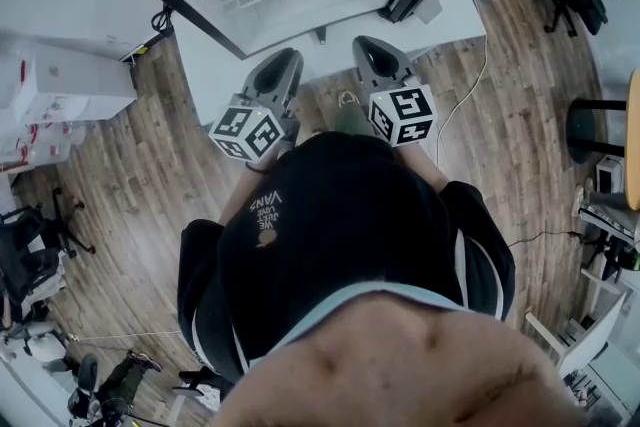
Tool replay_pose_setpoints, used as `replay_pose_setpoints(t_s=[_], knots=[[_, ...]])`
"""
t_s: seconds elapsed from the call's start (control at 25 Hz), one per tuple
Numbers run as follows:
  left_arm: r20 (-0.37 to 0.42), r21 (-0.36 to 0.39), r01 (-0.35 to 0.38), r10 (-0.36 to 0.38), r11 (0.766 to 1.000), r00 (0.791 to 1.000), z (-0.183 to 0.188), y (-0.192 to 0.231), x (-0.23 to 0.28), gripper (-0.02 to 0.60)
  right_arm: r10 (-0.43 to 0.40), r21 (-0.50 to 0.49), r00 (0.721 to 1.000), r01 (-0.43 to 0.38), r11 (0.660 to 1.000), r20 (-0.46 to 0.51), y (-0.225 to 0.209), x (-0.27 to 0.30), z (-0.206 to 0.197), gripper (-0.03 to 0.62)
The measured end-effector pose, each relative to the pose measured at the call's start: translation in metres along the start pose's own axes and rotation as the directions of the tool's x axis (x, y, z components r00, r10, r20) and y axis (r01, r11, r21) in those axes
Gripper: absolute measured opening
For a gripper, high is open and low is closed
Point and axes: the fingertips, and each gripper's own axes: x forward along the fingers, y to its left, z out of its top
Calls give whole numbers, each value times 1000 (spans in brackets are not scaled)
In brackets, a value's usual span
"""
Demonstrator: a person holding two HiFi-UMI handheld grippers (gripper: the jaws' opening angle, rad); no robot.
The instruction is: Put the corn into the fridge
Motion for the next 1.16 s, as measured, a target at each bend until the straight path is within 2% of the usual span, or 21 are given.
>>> replay_pose_setpoints(t_s=[0.44, 1.16], knots=[[-6, -17, -5, 5, 1000, 1000, -5, -2, -4, 57, 26, -41, 1000, -26, 999, -11, 10, -4, 1, 12], [-2, -32, -24, 24, 999, 1000, -6, -1, -6, 57, 47, -41, 999, -47, 998, 5, 12, -2, 7, 12]])
